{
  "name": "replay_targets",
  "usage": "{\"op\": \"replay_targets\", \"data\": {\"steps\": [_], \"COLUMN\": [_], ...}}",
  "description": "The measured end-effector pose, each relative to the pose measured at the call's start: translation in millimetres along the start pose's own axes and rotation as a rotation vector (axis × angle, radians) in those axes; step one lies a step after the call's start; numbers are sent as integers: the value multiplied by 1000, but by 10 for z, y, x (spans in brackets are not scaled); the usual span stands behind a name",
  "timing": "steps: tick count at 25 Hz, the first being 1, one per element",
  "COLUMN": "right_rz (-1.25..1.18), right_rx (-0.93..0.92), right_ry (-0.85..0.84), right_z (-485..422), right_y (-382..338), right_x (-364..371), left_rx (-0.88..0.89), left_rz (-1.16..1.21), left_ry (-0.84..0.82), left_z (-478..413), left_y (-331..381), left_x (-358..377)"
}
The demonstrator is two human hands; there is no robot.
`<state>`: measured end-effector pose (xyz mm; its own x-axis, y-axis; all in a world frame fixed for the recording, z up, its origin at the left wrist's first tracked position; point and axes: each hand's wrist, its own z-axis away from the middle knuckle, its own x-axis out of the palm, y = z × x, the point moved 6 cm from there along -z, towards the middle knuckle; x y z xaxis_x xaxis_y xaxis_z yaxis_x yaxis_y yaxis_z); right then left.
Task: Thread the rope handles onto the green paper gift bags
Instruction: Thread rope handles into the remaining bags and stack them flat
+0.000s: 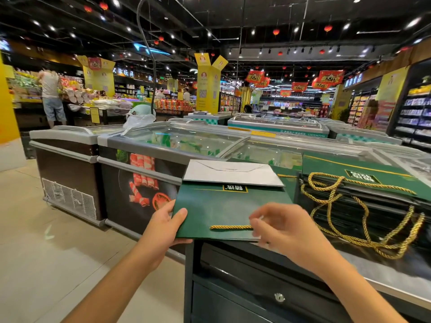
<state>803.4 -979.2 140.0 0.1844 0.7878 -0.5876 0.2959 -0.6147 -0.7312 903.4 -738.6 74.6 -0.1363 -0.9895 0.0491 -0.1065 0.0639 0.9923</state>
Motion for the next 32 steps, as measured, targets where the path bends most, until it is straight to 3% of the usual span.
{"op": "replay_targets", "data": {"steps": [2,4,8,10,13,16,22,32], "right_rz": [254,415,437,465,460,483,739,701], "right_rx": [-145,-152,-155,-156,-153,-135,-184,-123], "right_ry": [17,-84,-111,-122,-96,-168,-339,-491], "right_z": [-120,-229,-302,-322,-337,-357,-424,-594], "right_y": [-43,58,162,152,98,124,77,-157], "right_x": [25,134,177,169,128,131,229,224], "left_rx": [61,132,293,448,567,550,540,547], "left_rz": [-118,-321,-928,-1084,-1159,-1223,-1225,-1250], "left_ry": [26,59,65,-23,-252,-391,-363,-371], "left_z": [-63,-129,-259,-364,-529,-611,-636,-656], "left_y": [29,85,225,365,414,222,81,50], "left_x": [62,119,198,345,685,924,922,911]}}
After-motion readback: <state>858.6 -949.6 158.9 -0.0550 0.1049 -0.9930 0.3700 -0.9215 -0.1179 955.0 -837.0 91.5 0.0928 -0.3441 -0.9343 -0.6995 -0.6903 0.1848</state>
